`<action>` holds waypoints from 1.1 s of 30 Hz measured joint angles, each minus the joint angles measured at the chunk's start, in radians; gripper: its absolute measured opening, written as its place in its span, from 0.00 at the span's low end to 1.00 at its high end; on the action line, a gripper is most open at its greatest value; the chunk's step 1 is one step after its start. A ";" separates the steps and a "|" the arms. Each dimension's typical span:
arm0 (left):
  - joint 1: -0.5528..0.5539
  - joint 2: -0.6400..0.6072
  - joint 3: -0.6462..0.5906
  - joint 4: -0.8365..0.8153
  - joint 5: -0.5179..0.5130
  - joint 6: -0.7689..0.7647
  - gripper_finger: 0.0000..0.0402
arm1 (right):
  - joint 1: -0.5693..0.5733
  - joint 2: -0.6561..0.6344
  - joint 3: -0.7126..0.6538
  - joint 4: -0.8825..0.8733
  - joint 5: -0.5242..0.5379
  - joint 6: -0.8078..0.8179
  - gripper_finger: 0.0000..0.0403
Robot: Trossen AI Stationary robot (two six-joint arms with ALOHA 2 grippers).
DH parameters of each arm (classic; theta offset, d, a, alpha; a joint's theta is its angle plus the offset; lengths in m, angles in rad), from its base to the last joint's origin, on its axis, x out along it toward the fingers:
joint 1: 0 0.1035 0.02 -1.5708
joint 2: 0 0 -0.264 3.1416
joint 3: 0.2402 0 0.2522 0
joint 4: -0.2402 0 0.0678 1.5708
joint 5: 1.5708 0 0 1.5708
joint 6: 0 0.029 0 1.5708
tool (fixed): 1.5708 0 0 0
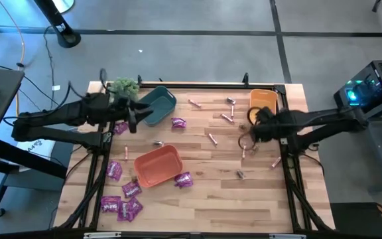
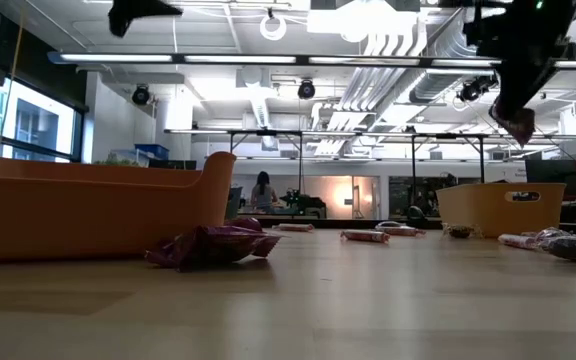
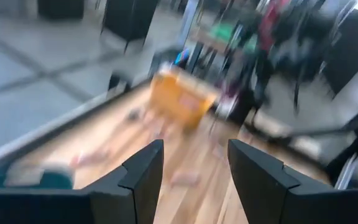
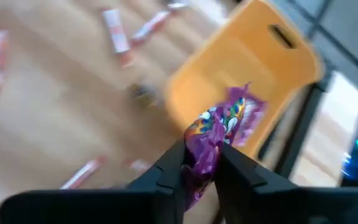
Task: Sort candy
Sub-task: Put the purple candy into the yellow bin
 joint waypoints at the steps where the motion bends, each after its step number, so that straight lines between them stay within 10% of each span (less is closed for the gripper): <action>1: 0.000 0.005 -0.001 -0.059 0.000 -0.013 0.43 | -0.044 -0.010 -0.016 0.003 0.013 -0.021 0.20; 13: -0.007 0.085 -0.001 -0.275 0.000 -0.036 0.44 | -0.478 -0.033 -0.159 0.410 -0.031 -0.343 0.46; 22: 0.060 0.414 -0.001 -0.053 0.066 0.165 0.44 | -0.508 -0.041 -0.157 0.981 -0.303 -0.494 0.51; 33: 0.132 0.884 0.074 0.182 0.048 0.465 0.44 | -0.508 -0.042 -0.157 1.051 -0.348 -0.432 0.51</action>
